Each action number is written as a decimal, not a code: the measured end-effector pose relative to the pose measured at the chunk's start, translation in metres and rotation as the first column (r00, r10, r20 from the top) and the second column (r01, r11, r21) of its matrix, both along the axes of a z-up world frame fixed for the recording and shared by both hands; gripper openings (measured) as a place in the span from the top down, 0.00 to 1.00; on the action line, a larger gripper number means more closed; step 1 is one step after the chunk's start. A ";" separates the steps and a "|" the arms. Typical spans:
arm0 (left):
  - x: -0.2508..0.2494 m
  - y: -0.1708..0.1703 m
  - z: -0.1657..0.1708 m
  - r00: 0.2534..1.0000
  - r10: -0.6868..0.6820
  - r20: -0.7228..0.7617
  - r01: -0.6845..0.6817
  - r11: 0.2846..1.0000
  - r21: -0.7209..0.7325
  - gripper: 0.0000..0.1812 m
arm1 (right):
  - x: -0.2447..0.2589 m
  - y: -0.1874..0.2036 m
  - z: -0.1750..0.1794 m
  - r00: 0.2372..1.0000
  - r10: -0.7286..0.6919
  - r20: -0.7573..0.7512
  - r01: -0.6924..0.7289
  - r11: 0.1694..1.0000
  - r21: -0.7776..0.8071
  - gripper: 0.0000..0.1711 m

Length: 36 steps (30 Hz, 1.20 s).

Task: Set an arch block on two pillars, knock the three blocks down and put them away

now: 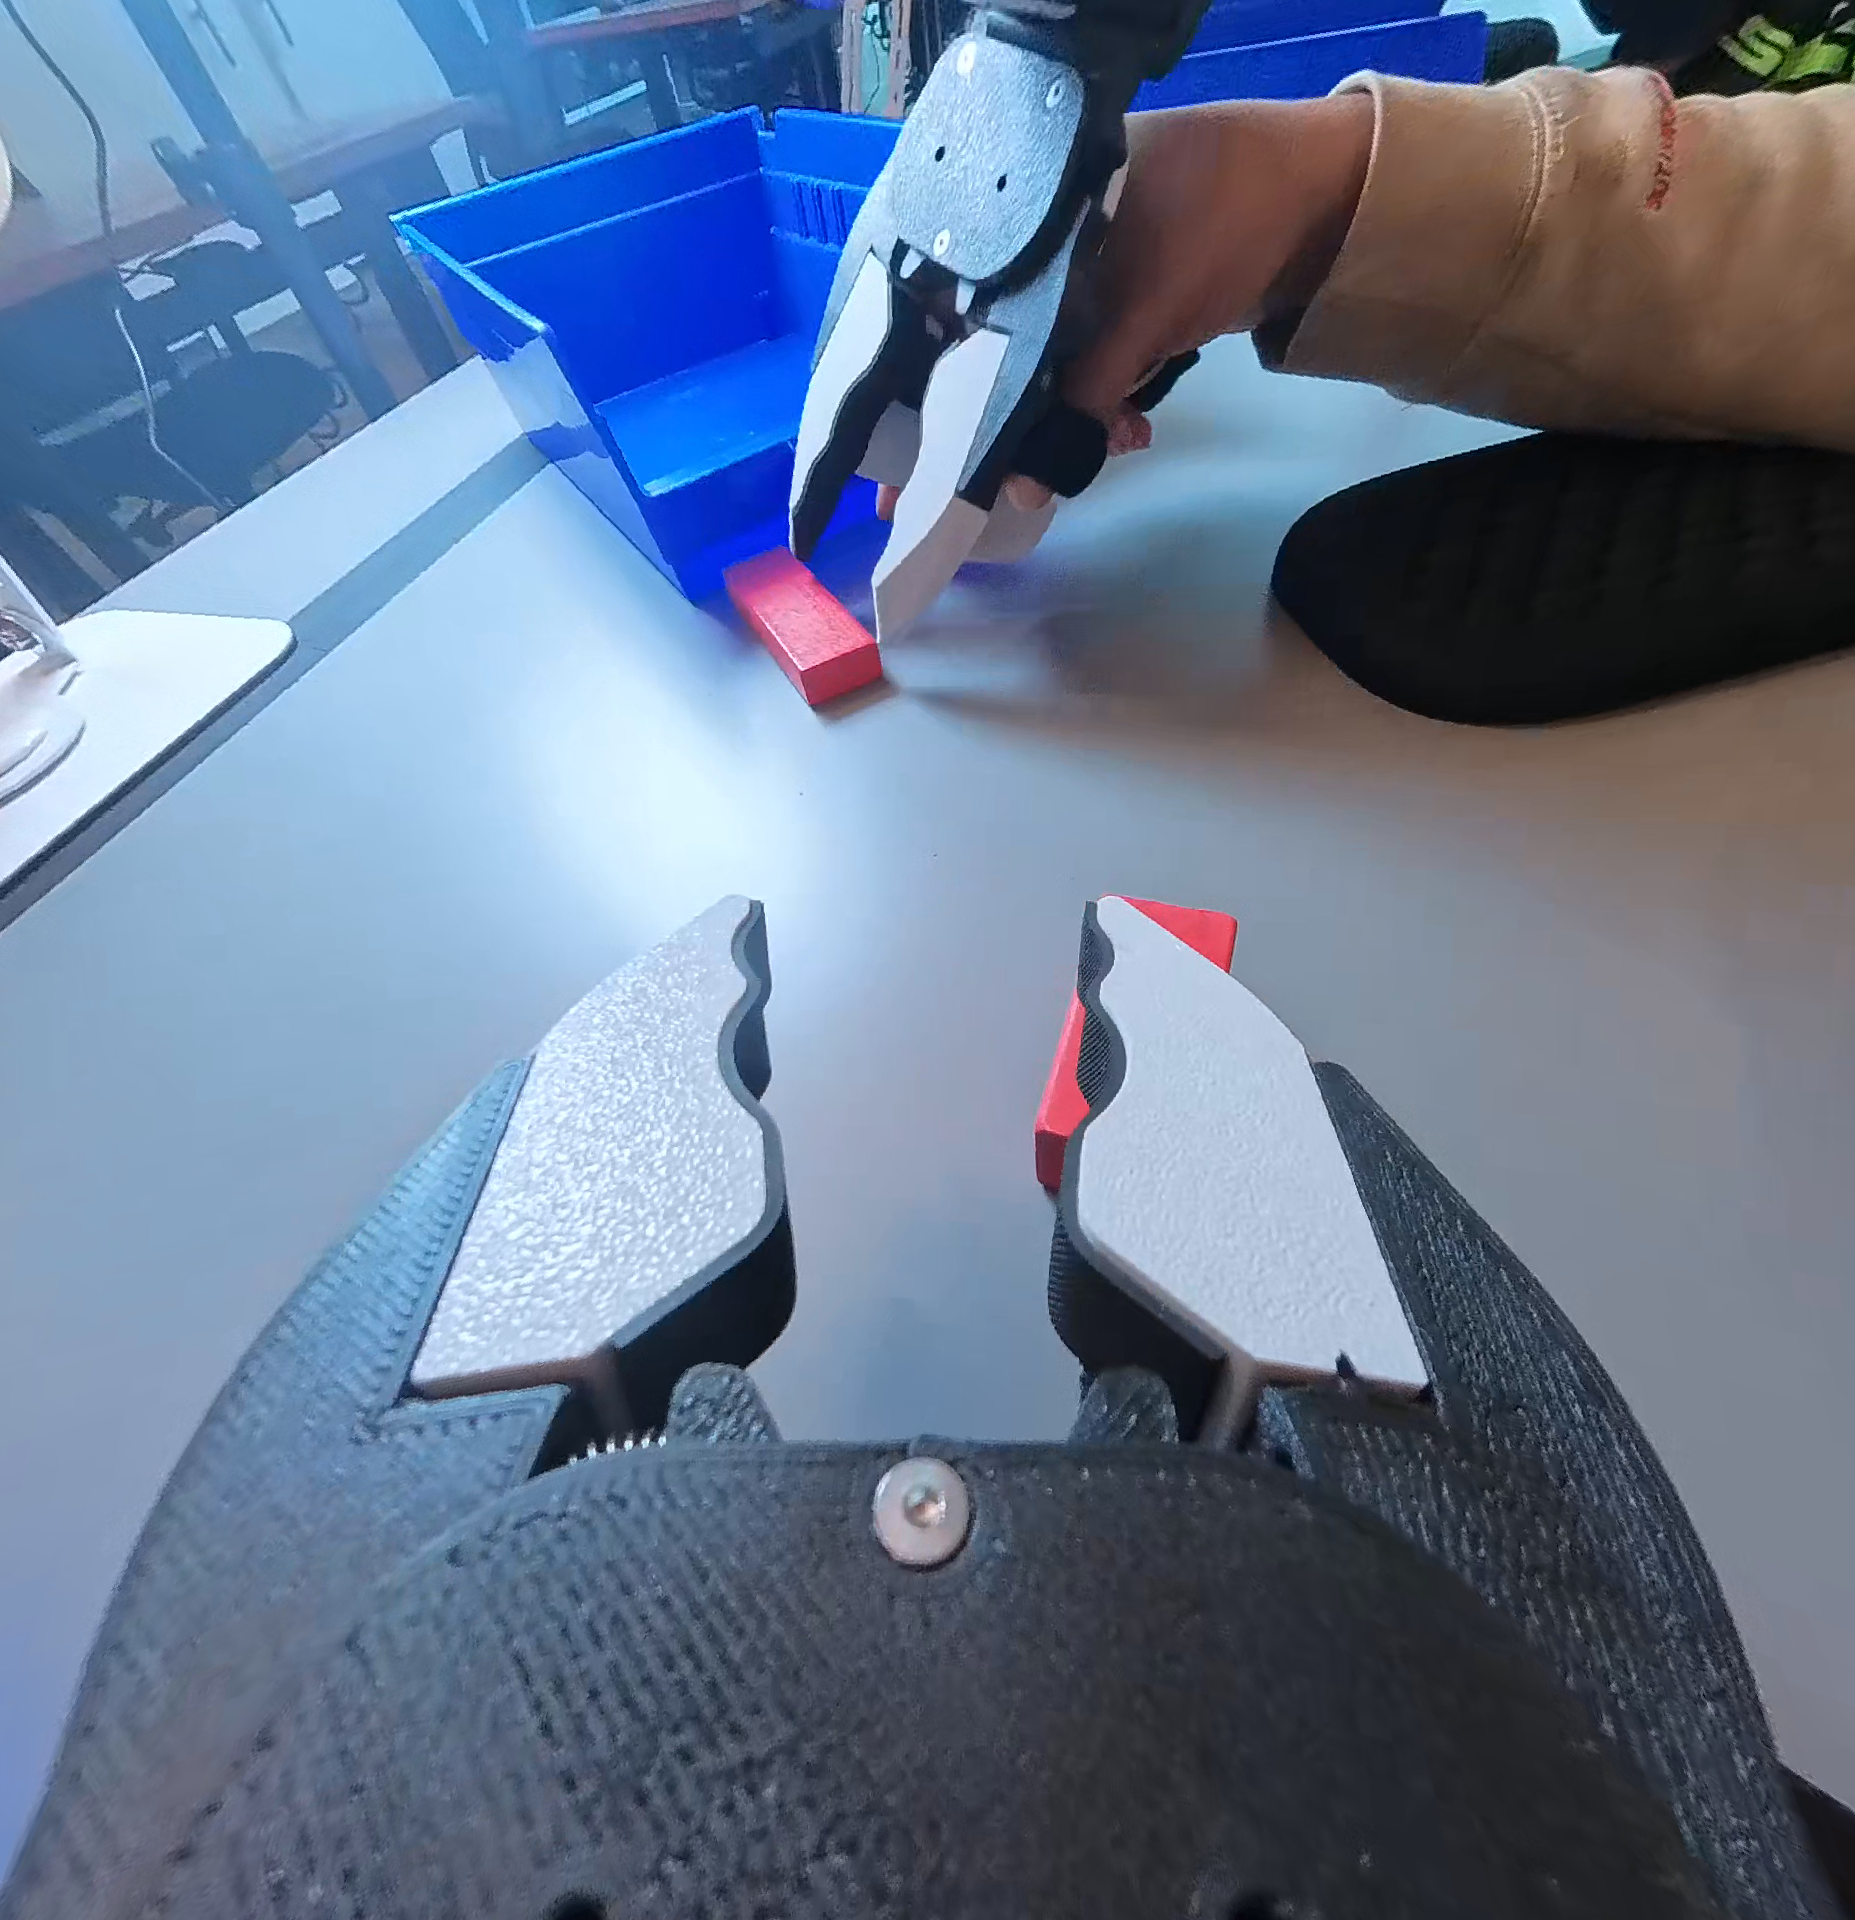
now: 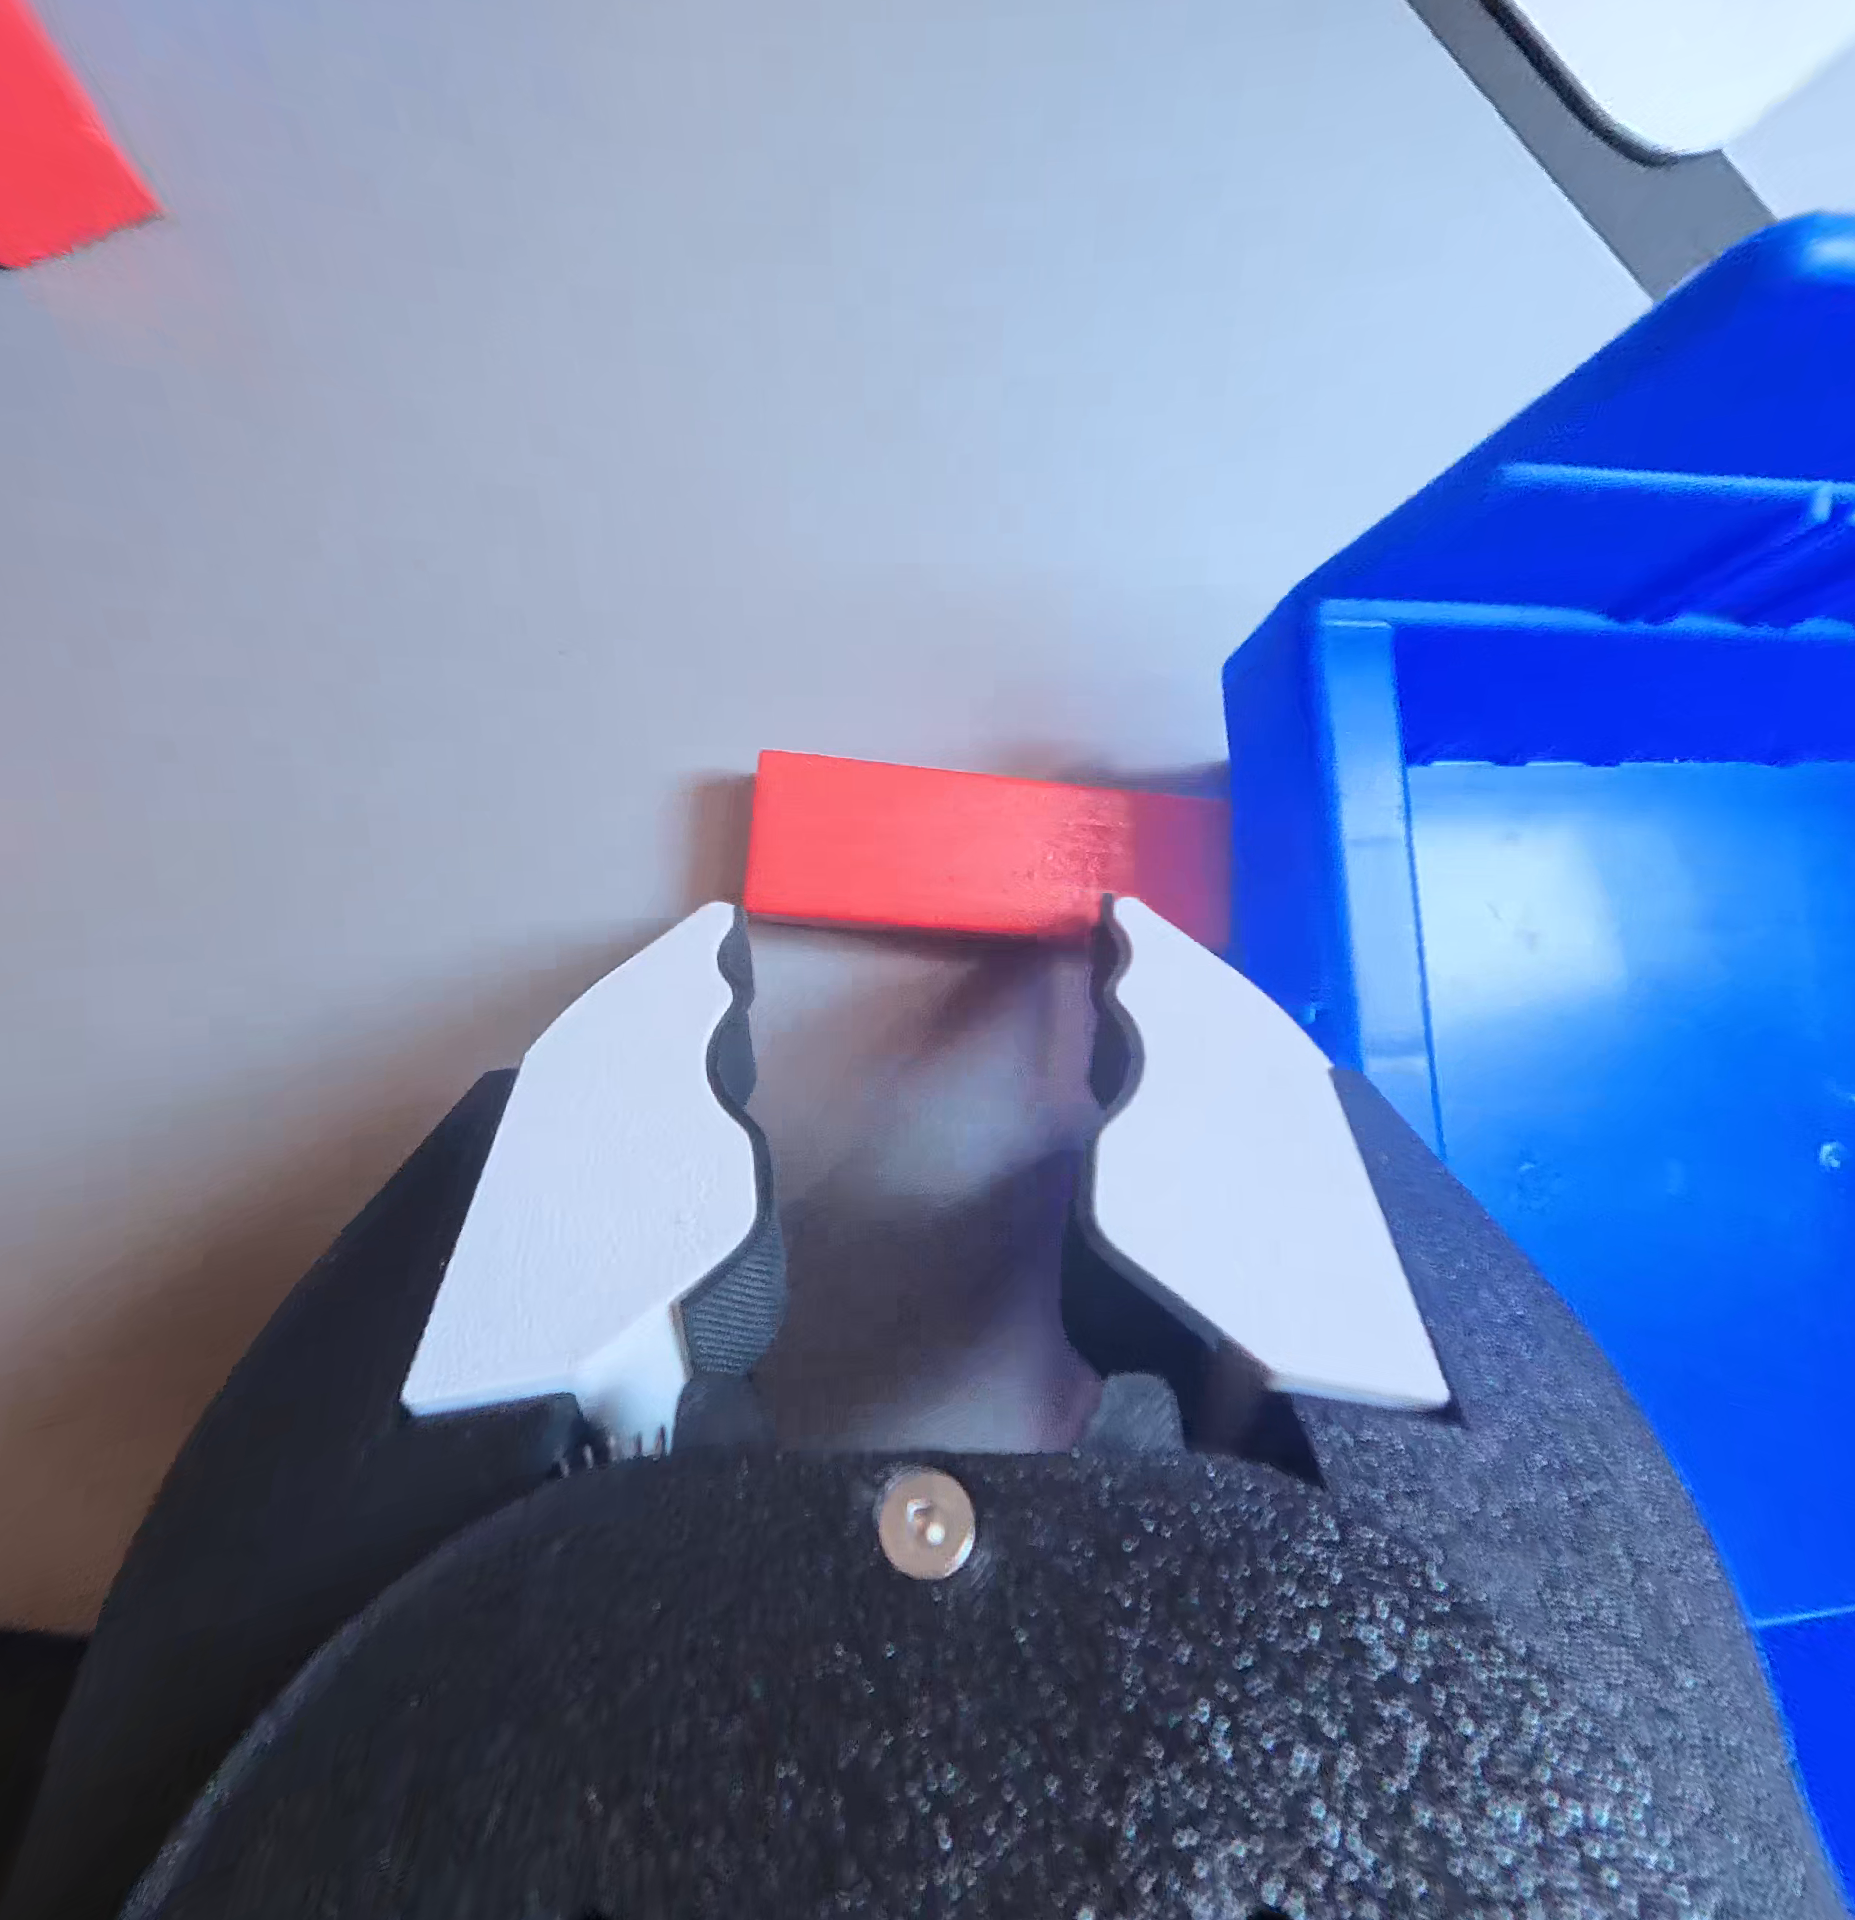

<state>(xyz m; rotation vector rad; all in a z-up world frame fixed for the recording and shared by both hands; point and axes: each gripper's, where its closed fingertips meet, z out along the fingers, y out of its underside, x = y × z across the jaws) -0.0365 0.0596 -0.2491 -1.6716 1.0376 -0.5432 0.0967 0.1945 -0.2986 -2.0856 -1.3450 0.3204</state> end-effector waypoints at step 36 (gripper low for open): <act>0.010 -0.006 -0.004 0.998 -0.035 0.055 0.037 0.999 -0.036 0.70 | -0.110 -0.116 0.069 0.702 0.467 -0.537 -0.507 0.858 0.084 0.81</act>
